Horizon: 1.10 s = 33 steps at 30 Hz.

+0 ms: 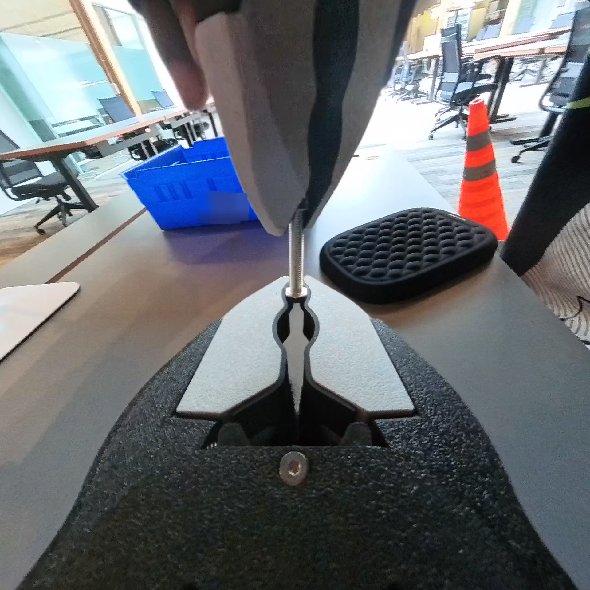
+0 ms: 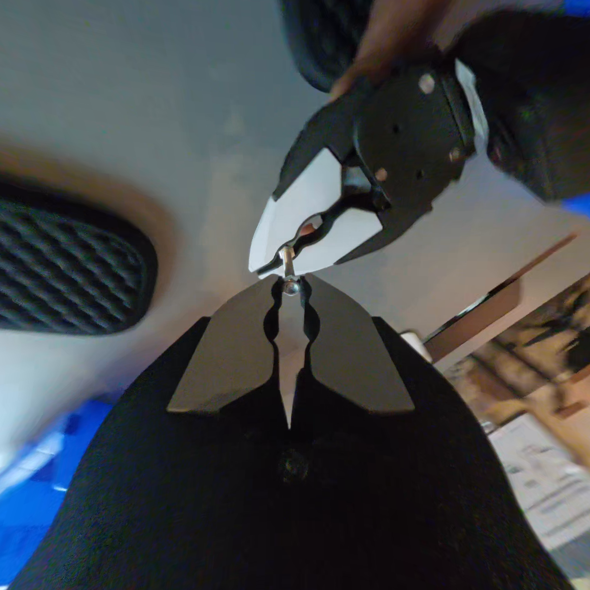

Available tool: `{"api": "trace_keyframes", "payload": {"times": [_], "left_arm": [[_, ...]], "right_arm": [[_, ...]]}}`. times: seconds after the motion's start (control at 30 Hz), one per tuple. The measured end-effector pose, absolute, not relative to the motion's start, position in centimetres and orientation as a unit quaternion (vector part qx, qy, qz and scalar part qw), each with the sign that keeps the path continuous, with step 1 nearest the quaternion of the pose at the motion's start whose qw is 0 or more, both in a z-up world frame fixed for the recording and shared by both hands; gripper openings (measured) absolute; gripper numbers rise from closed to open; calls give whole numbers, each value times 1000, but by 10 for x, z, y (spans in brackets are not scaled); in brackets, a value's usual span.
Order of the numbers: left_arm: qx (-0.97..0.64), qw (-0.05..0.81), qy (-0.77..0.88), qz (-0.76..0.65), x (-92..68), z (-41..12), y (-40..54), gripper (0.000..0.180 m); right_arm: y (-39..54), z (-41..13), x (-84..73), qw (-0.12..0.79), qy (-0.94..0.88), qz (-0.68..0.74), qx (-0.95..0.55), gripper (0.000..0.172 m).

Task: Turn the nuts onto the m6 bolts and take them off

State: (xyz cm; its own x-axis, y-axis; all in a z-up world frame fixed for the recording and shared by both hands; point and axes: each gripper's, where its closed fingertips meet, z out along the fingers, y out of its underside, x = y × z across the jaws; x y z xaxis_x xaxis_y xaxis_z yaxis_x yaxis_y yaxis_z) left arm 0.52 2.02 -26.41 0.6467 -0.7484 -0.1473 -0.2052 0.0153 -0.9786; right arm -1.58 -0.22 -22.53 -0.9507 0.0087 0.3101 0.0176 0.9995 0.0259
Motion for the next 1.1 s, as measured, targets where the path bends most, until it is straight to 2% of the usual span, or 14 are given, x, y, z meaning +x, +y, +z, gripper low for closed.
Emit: {"api": "trace_keyframes", "payload": {"times": [0.17,0.23,0.33,0.37,0.4,0.47,0.53,0.63,0.73,1.1], "left_arm": [[-679,634,320,-185,-9,-261,30,3],[-684,637,314,-164,-13,-261,33,2],[-687,633,329,-139,-10,-265,33,3],[-686,633,330,-142,-9,-266,33,2],[-682,635,331,-147,-8,-264,32,3],[-679,635,334,-155,-8,-262,31,3],[-681,629,337,-163,-7,-265,30,3],[-678,623,343,-184,-3,-265,28,3],[-674,623,347,-192,-1,-264,26,2],[-670,613,356,-219,4,-265,22,2]], "right_arm": [[8,-223,-24,147,-930,7,-336,10],[8,-226,-21,114,-878,34,-463,10],[3,-229,-19,76,-846,72,-523,10],[2,-229,-20,81,-851,73,-514,11],[5,-230,-21,94,-862,61,-494,18],[6,-229,-22,113,-897,40,-425,48],[3,-221,-26,139,-933,36,-330,56],[3,-208,-26,175,-973,-1,-149,50],[6,-209,-18,169,-985,-42,-5,41],[-3,-221,-14,139,-979,-47,140,22]]}}
